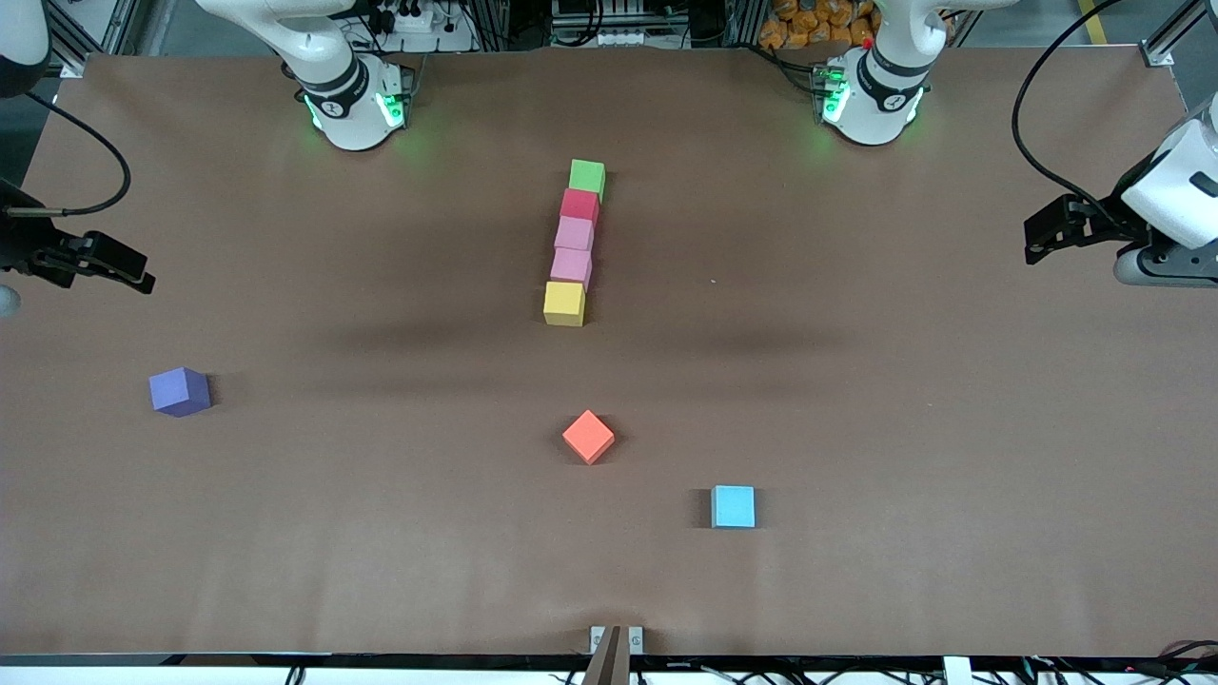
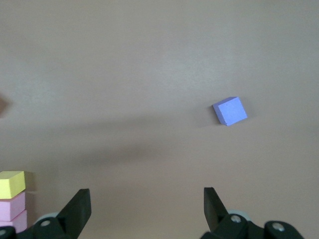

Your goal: Arrange blocks into number 1

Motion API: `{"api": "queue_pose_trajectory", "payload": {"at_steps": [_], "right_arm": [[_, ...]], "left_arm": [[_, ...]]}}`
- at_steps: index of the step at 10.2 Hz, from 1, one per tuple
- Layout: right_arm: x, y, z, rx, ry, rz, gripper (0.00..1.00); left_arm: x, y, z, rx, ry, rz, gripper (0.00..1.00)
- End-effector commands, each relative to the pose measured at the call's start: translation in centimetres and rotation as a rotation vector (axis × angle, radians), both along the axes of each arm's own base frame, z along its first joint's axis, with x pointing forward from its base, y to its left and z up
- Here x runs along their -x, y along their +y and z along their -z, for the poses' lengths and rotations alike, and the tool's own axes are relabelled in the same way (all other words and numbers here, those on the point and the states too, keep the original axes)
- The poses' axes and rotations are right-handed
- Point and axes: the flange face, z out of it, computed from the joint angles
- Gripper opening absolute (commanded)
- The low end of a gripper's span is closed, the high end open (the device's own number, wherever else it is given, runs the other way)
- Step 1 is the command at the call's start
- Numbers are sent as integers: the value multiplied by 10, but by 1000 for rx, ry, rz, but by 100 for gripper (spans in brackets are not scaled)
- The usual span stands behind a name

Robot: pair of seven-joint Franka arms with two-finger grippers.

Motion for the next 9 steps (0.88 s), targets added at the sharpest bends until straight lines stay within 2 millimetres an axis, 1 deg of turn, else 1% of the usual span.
{"api": "queue_pose_trajectory", "payload": {"at_steps": [1,3,6,9], "right_arm": [[18,0,-9,-46,-13,-54,100],[19,1,-6,-48,-4,-64,100],[18,11,-8,-48,23,-75,100],[18,11,-8,-45,28,-77,100]], "left_arm": [[5,3,-5,5,9,17,100],[5,3,-5,5,7,15,100],[3,2,-6,22,-2,15,100],[1,-2,-5,26,-15,12,100]]}}
